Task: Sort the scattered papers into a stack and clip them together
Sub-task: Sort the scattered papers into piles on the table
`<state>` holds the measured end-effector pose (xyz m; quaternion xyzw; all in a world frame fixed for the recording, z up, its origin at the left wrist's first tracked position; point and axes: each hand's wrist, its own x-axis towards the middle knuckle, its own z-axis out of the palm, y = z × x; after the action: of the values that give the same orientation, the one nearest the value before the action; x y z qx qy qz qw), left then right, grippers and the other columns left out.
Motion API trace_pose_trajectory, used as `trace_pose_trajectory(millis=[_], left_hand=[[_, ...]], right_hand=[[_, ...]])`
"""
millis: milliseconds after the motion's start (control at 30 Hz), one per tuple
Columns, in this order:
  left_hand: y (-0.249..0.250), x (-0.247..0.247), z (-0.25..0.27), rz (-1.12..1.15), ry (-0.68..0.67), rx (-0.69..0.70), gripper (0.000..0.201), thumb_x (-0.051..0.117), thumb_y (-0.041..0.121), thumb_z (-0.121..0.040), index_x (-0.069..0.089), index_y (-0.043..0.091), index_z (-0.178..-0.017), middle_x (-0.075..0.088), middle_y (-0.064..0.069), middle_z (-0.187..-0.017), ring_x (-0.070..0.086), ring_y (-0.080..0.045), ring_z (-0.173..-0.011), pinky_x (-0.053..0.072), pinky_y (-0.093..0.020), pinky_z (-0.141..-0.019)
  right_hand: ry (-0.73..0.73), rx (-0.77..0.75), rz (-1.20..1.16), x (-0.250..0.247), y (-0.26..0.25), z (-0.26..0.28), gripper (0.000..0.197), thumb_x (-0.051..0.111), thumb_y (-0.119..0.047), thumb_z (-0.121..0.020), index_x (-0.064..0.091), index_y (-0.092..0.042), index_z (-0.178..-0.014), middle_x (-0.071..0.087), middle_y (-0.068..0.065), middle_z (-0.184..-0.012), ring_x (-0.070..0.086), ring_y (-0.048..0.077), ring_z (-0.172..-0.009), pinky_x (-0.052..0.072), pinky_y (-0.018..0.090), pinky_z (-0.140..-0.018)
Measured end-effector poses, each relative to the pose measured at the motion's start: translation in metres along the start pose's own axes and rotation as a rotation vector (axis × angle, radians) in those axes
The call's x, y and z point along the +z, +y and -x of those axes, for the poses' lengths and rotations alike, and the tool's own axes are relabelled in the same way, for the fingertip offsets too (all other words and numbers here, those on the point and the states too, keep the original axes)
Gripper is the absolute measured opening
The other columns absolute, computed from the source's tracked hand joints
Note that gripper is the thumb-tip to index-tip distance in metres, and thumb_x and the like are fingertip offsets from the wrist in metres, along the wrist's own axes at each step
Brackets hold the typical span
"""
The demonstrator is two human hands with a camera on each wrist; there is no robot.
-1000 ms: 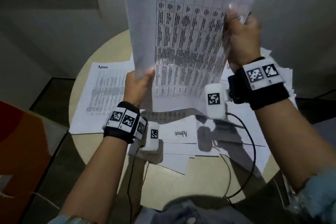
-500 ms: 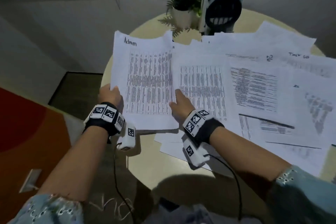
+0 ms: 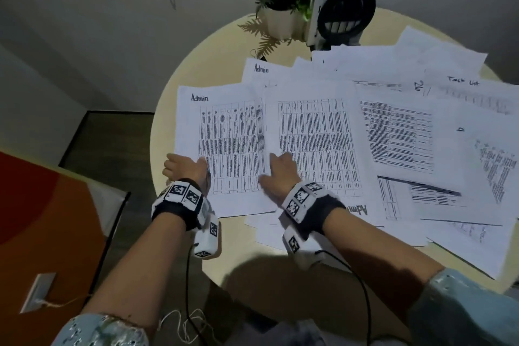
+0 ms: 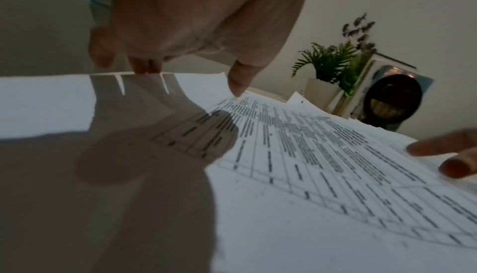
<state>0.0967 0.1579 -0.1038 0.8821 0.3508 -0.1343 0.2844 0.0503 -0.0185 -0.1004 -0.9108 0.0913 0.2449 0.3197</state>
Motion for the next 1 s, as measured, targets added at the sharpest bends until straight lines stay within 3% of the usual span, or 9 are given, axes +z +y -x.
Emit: trace_pose_trajectory(millis=[100,200,300,400,467,567,733,900,1000], left_hand=[[0.013,-0.001,0.011,-0.040,0.051,0.078,0.079,0.054,0.030,-0.091,0.006,0.003,-0.148,0.011,-0.018,-0.153,0.010,-0.033,-0.142,0.012,-0.047,-0.116],[0.037,0.013,0.038,-0.025,0.011,0.333,0.065,0.053,0.027,-0.092,0.022,0.009,-0.146,0.019,-0.017,-0.149,0.021,-0.032,-0.139,0.020,-0.048,-0.113],[0.053,0.044,0.073,-0.112,-0.131,0.551,0.052,0.051,0.031,-0.092,0.036,0.016,-0.140,0.025,-0.013,-0.145,0.028,-0.030,-0.135,0.025,-0.046,-0.111],[0.057,0.079,0.101,-0.291,-0.225,0.610,0.049,0.048,0.035,-0.093,0.039,0.016,-0.137,0.023,-0.011,-0.147,0.023,-0.031,-0.136,0.025,-0.045,-0.110],[0.058,0.094,0.114,-0.371,-0.206,0.611,0.052,0.044,0.036,-0.094,0.032,0.018,-0.141,0.017,-0.009,-0.153,0.015,-0.032,-0.140,0.019,-0.047,-0.112],[0.064,0.104,0.126,-0.373,-0.201,0.594,0.052,0.040,0.036,-0.096,0.028,0.018,-0.143,0.015,-0.007,-0.155,0.011,-0.032,-0.142,0.014,-0.047,-0.115],[0.082,0.113,0.138,-0.235,-0.195,0.464,0.055,0.047,0.036,-0.093,0.035,0.005,-0.137,0.028,-0.015,-0.144,0.026,-0.032,-0.135,0.027,-0.042,-0.108],[0.121,0.130,0.145,0.320,-0.351,0.180,0.057,0.058,0.026,-0.090,0.036,0.003,-0.137,0.039,-0.016,-0.142,0.042,-0.028,-0.128,0.036,-0.032,-0.102],[0.136,0.148,0.152,0.435,-0.377,0.191,0.038,0.047,0.004,-0.091,0.047,0.003,-0.129,0.057,-0.016,-0.121,0.058,-0.025,-0.086,0.050,-0.018,-0.068]], right_hand=[[0.266,0.091,-0.145,-0.043,0.028,-0.006,0.054,0.054,-0.022,-0.088,0.036,-0.008,-0.137,0.033,0.015,-0.140,0.031,0.033,-0.131,0.033,0.044,-0.106],[0.555,0.372,-0.264,-0.085,0.067,0.000,0.054,0.057,-0.018,-0.084,0.037,-0.006,-0.133,0.033,0.017,-0.140,0.030,0.034,-0.130,0.030,0.047,-0.105],[0.565,0.529,-0.333,-0.096,0.101,0.010,0.060,0.059,-0.017,-0.081,0.031,-0.002,-0.132,0.034,0.019,-0.139,0.033,0.035,-0.128,0.034,0.047,-0.104],[0.418,0.373,-0.432,-0.083,0.115,0.015,0.026,0.052,-0.005,-0.084,0.049,-0.002,-0.110,0.056,0.014,-0.101,0.055,0.029,-0.092,0.050,0.034,-0.072],[0.307,0.272,-0.341,-0.082,0.120,0.017,0.012,0.044,0.000,-0.087,0.052,-0.006,-0.079,0.054,0.012,-0.077,0.053,0.024,-0.076,0.044,0.027,-0.063],[0.300,0.241,-0.269,-0.111,0.139,0.020,0.022,0.044,-0.001,-0.087,0.049,-0.006,-0.066,0.054,0.015,-0.075,0.051,0.025,-0.072,0.036,0.024,-0.060],[0.417,0.306,-0.057,-0.200,0.198,0.026,0.022,0.048,-0.008,-0.090,0.064,0.002,-0.102,0.065,0.026,-0.099,0.060,0.036,-0.086,0.038,0.031,-0.067],[0.430,0.396,0.086,-0.250,0.256,0.019,0.024,0.049,-0.012,-0.090,0.063,-0.001,-0.107,0.065,0.026,-0.104,0.061,0.040,-0.095,0.048,0.041,-0.080],[0.239,0.329,0.212,-0.248,0.271,0.004,0.022,0.048,-0.006,-0.087,0.065,-0.002,-0.102,0.065,0.023,-0.105,0.061,0.036,-0.097,0.047,0.035,-0.078]])
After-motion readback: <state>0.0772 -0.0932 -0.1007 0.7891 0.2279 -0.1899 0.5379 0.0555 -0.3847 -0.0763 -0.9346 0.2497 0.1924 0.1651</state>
